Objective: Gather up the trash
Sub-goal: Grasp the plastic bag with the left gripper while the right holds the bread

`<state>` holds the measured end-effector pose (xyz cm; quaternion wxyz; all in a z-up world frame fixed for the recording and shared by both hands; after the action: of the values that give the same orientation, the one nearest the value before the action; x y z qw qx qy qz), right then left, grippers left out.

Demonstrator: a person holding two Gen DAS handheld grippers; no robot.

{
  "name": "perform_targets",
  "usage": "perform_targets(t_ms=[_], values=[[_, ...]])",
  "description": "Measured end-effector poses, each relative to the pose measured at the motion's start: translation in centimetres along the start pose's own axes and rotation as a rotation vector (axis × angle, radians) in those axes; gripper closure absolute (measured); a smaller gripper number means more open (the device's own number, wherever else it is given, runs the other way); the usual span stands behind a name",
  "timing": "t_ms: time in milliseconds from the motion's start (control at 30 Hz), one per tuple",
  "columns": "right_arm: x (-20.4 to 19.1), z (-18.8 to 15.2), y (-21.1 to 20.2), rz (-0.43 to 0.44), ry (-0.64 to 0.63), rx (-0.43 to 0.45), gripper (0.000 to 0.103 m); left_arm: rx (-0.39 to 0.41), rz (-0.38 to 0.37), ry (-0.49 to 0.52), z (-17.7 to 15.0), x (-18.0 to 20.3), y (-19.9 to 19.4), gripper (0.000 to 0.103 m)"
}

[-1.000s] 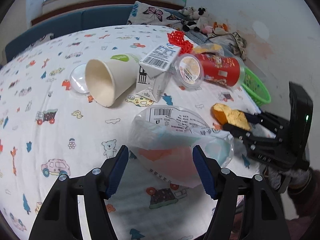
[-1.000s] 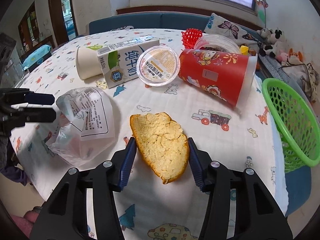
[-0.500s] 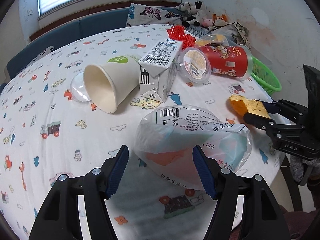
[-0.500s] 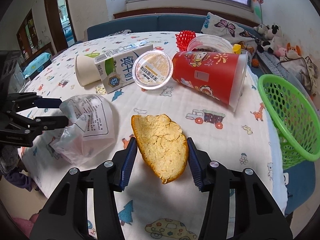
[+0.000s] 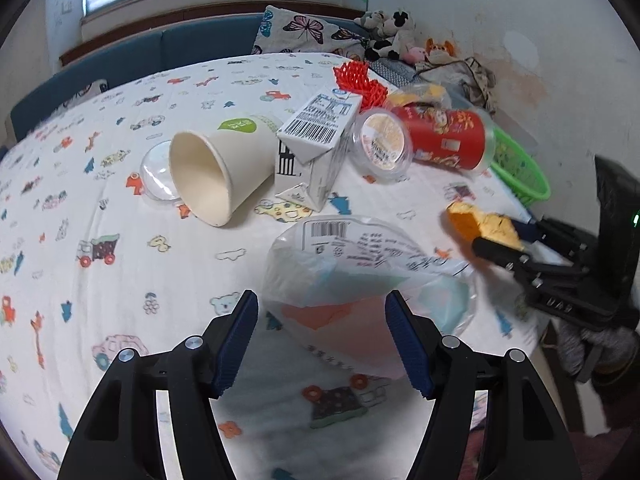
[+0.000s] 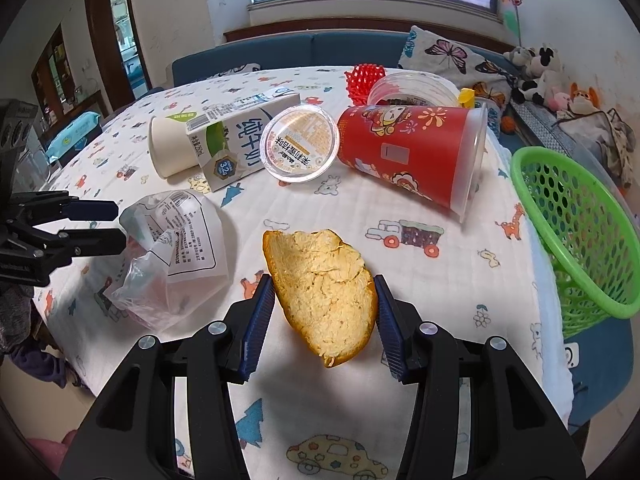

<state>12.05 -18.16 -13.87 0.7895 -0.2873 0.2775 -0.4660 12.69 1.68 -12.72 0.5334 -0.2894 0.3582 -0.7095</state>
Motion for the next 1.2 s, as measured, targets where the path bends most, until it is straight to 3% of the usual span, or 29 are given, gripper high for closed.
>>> perform_targets(t_ms=[433, 767, 1000, 1133, 1200], values=[[0.7, 0.0, -1.0, 0.005, 0.012, 0.025, 0.053, -0.139, -0.083, -0.351, 0.6, -0.8, 1.1, 0.044], [1.3, -0.5, -1.1, 0.039, 0.030, 0.038, 0.053, -0.213, -0.086, -0.629, 0.8, -1.4, 2.3, 0.044], [2.0, -0.8, -1.4, 0.051, 0.053, 0.048, 0.053, -0.213, -0.030, -0.725, 1.0, -1.4, 2.6, 0.045], [2.2, -0.9, -1.7, 0.055, 0.058, 0.057, 0.053, -0.217, -0.025, -0.750, 1.0, -1.5, 3.0, 0.069], [2.5, -1.0, -2.0, 0.054, 0.059, 0.061, 0.053, -0.227, -0.014, -0.744, 0.8, -1.5, 3.3, 0.072]])
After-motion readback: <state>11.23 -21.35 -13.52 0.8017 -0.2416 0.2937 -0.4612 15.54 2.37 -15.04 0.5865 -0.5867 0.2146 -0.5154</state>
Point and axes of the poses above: each gripper's, at about its wrist camera, not at the fingertips, and y roughly the way its jaws point, x to its right, z to its top, the point moved 6 cm from there along y, roughly the way its jaws point, and after that the axes turned 10 degrees about z, right-handed, at the moved point
